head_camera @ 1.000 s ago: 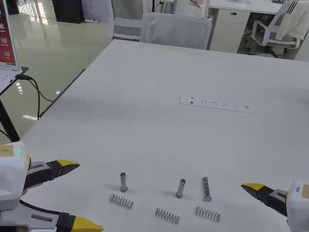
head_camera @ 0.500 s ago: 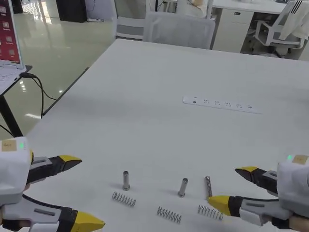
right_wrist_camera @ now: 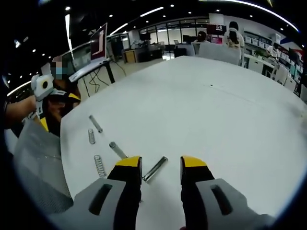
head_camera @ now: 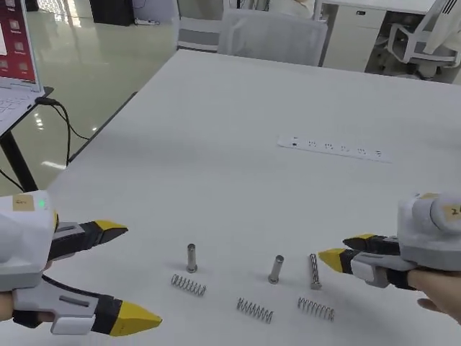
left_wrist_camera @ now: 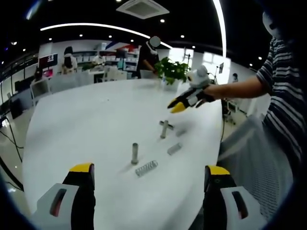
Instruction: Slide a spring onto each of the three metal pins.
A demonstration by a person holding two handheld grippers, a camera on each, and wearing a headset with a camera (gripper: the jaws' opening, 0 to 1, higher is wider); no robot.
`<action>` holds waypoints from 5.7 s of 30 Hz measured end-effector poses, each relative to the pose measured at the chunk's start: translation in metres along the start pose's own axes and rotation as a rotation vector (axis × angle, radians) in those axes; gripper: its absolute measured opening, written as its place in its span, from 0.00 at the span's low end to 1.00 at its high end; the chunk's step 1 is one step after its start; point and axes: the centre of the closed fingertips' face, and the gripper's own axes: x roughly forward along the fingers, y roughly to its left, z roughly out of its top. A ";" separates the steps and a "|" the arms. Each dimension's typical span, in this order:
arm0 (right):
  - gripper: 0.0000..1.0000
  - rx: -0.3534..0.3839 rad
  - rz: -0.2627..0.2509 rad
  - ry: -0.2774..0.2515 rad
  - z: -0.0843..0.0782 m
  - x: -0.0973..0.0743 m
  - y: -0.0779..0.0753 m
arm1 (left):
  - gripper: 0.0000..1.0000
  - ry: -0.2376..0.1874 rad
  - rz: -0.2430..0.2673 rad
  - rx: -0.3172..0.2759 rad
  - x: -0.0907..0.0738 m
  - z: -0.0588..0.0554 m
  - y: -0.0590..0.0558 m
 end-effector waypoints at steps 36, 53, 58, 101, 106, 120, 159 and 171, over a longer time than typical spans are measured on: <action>0.05 0.036 -0.088 0.285 -0.035 0.050 0.001 | 0.89 -0.010 0.021 -0.028 -0.005 -0.003 0.009; 0.05 0.069 -0.048 0.195 -0.031 0.034 0.004 | 0.89 -0.025 0.012 -0.029 -0.003 0.002 0.005; 0.05 0.053 -0.039 0.150 -0.025 0.027 0.007 | 0.89 -0.029 0.014 -0.028 -0.003 0.004 0.003; 0.05 -0.059 -0.053 0.049 -0.018 0.012 0.018 | 0.89 -0.039 0.013 -0.015 -0.004 0.010 -0.007; 0.06 -0.086 -0.050 0.060 -0.017 0.014 0.019 | 0.89 -0.039 0.012 -0.015 -0.005 0.011 -0.006; 0.17 -0.106 -0.045 0.019 -0.002 0.006 0.023 | 0.90 -0.040 0.008 -0.025 -0.003 0.010 -0.005; 0.30 -0.474 0.018 0.039 -0.028 -0.028 0.050 | 0.90 -0.029 -0.002 -0.033 -0.002 0.010 -0.008; 0.29 -0.658 0.082 0.126 -0.047 -0.027 0.063 | 0.89 -0.023 -0.002 -0.033 -0.002 0.006 -0.009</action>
